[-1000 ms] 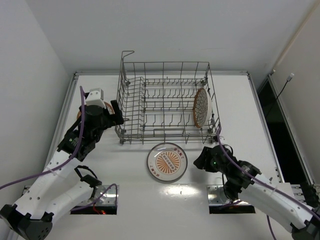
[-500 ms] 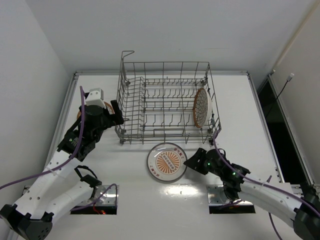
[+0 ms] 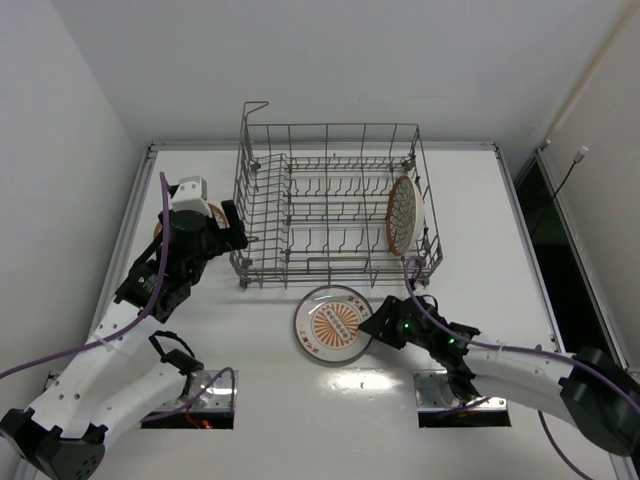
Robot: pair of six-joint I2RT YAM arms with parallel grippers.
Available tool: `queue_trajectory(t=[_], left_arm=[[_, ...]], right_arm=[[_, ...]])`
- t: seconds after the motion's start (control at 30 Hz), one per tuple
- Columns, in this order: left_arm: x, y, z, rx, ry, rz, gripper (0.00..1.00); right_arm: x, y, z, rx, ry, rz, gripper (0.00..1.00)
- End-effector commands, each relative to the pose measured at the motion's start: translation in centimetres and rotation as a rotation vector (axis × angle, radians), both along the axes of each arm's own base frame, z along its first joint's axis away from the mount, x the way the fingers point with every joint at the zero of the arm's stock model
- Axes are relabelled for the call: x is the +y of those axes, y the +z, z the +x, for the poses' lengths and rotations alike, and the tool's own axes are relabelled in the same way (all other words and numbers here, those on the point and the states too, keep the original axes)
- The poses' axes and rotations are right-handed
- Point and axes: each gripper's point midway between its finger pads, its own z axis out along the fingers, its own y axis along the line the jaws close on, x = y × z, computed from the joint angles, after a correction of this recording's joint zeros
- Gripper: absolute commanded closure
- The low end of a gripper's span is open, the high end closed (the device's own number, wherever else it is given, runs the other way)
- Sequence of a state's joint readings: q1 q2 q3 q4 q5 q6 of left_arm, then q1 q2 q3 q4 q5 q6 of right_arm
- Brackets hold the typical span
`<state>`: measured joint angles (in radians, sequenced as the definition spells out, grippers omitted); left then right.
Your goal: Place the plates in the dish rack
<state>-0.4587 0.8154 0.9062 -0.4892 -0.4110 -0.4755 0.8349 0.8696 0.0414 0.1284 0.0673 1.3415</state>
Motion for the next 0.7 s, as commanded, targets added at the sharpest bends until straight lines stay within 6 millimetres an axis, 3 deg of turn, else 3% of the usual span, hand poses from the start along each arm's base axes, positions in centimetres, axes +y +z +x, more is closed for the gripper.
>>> queue_trajectory(t=[0.0,0.13,0.2,0.23,0.37,0.43,0.47,0.5,0.57,0.6,0.63,0.67], left_arm=[[-0.3,2.1,0.1,-0.047,-0.009,-0.024,0.0],[-0.3,2.1,0.1,-0.047,-0.009,-0.024,0.0],[-0.3,2.1,0.1,-0.047,-0.009,-0.024,0.0],[-0.3,2.1,0.1,-0.047,-0.009,-0.024,0.0],[-0.3,2.1,0.1,-0.047,-0.009,-0.024,0.0],[-0.3,2.1,0.1,-0.047,-0.009,-0.024,0.0],[-0.3,2.1,0.1,-0.047,-0.009,-0.024,0.0],[-0.3,2.1,0.1,-0.047,-0.009,-0.024,0.0],[-0.3,2.1,0.1,-0.047,-0.009,-0.024,0.0],[-0.3,2.1,0.1,-0.047,-0.009,-0.024,0.0],[-0.3,2.1,0.1,-0.047,-0.009,-0.024,0.0],[-0.3,2.1,0.1,-0.047,-0.009,-0.024,0.0]], right_arm=[[-0.3,-1.7,-0.8,0.014,0.0,0.004,0.58],[-0.3,-2.5,-1.0,0.026,0.004,-0.02,0.9],[-0.1,-2.4,-1.2,0.031,0.01,-0.015,0.99],[-0.6,-3.1,-1.7,0.041,0.011,-0.038,1.0],[-1.5,-2.5,-1.8,0.033,-0.007,-0.07,1.0],[-2.0,-1.7,-1.6,0.005,-0.004,-0.11,1.0],[-1.5,-0.1,-1.2,-0.021,0.001,-0.107,1.0],[-3.2,-0.7,-2.0,0.005,0.014,-0.196,1.0],[-3.1,3.1,-1.0,-0.071,0.002,-0.181,1.0],[-4.7,3.0,-1.5,-0.064,0.012,-0.261,1.0],[-5.1,3.8,-1.5,-0.077,0.015,-0.271,1.0],[-4.8,6.3,-1.3,-0.12,0.018,-0.238,1.0]])
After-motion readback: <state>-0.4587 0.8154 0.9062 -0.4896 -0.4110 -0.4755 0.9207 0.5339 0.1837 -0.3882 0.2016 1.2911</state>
